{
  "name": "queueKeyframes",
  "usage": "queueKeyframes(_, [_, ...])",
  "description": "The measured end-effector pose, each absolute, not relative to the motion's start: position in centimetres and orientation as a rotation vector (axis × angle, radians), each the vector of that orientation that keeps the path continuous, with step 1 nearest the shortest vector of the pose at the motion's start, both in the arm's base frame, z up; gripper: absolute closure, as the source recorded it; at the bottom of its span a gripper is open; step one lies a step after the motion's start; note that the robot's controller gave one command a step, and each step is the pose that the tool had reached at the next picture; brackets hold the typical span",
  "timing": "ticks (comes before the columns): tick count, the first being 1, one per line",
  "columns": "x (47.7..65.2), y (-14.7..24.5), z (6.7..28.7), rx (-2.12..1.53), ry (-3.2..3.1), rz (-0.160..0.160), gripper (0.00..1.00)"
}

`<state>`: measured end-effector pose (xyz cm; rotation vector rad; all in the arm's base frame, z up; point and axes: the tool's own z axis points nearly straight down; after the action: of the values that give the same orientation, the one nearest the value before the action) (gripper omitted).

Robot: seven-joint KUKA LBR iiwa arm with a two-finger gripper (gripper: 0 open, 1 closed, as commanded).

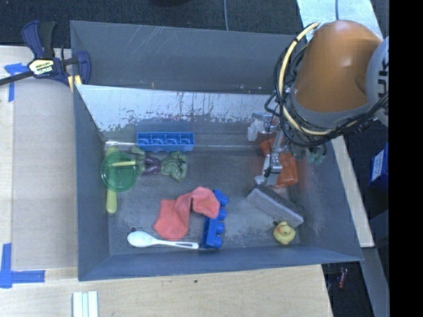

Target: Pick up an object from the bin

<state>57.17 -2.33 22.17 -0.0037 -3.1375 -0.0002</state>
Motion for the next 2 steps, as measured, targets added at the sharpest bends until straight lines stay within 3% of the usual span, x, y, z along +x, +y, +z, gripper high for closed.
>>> queueKeyframes(1, [57.3, -2.3, 22.6, -0.003, -3.146, 0.0, 0.0])
queueKeyframes(2, [56.3, -1.4, 17.9, 0.135, -3.147, 0.001, 0.0])
